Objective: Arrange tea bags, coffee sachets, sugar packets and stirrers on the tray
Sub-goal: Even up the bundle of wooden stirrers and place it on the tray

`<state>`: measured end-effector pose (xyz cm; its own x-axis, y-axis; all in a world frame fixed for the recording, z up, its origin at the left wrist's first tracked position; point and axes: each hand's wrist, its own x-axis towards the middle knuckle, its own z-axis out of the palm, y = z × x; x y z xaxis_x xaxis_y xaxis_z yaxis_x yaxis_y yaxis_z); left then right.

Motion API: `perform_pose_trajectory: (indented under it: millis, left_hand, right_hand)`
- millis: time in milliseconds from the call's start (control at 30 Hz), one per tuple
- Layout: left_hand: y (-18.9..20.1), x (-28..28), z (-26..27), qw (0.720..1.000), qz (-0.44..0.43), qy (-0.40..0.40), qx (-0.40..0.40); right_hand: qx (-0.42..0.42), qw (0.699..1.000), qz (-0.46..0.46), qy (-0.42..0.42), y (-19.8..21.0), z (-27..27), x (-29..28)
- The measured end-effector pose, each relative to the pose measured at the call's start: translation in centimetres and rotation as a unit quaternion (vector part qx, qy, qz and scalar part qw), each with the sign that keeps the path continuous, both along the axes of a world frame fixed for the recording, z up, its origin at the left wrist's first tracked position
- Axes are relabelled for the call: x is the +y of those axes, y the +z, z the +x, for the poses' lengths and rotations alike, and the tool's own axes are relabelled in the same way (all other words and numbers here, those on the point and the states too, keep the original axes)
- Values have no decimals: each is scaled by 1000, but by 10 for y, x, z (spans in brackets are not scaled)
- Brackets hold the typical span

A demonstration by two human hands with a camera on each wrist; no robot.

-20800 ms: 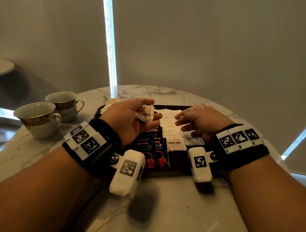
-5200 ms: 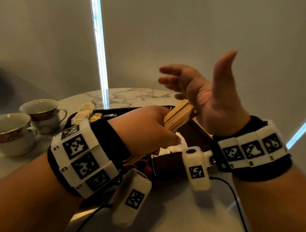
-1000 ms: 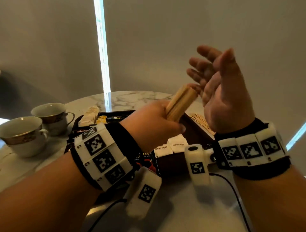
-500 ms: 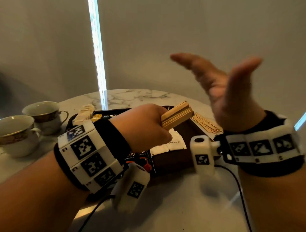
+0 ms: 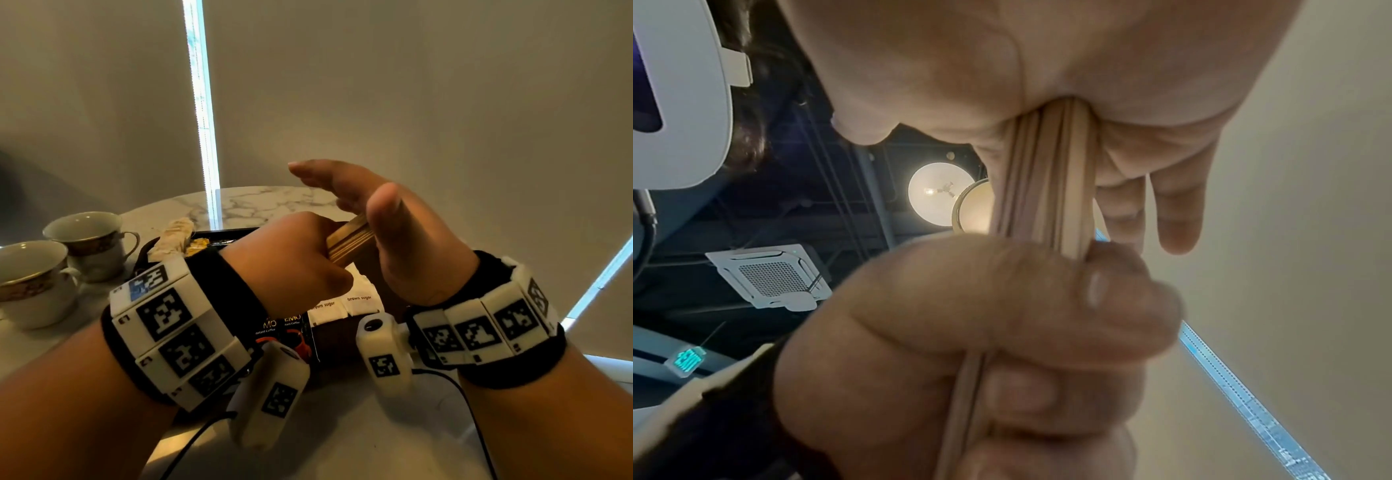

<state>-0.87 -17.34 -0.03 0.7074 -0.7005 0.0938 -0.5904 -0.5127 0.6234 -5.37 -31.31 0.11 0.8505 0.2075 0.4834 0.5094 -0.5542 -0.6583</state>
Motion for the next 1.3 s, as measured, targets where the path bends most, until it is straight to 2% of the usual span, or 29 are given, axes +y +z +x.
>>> perform_pose_trajectory:
  millis: [200, 433, 567, 733, 800, 867, 900, 967, 1000, 1067, 1133, 1200, 1300]
  left_hand:
    - [-6, -5, 4, 1000, -10, -10, 0]
    - [-8, -8, 4, 997, -3, -25, -68]
    - [-8, -8, 5, 996, -22, -48, -66]
    - [-11, -5, 6, 996, -47, -40, -61]
    - [-13, -5, 9, 996, -45, -49, -54]
    - [-13, -4, 14, 997, -65, -33, -26]
    - [-13, -2, 15, 995, -95, -26, -6]
    - [-9, -1, 18, 975, -219, -27, 36]
    - [-6, 1, 21, 952, -301, -25, 43]
    - [-4, 3, 27, 901, -430, -18, 44]
    - [-1, 3, 28, 865, -500, -15, 45]
    - [-1, 1, 25, 842, -536, -23, 51]
    - [-5, -6, 16, 828, -555, -31, 74]
  right_hand:
    - [-9, 1000, 1, -30, 3, -3, 3]
    - [-32, 999, 8, -26, 1, -4, 10]
    - [-41, 999, 22, -19, 0, -3, 10]
    - [-45, 999, 15, -27, -5, 2, 8]
    - [-24, 999, 37, -28, -6, 4, 6]
    - [10, 994, 110, -26, -3, 7, 2]
    - [20, 983, 180, -26, -2, 10, -1]
    - [49, 934, 354, -29, 0, 13, -9]
    - [82, 899, 430, -25, 1, 17, -13]
    - [201, 818, 539, 21, -3, 21, -14]
    - [314, 739, 589, 90, -10, 25, -6]
    - [372, 695, 601, 132, -16, 28, 6]
    - [367, 642, 645, 192, -23, 27, 19]
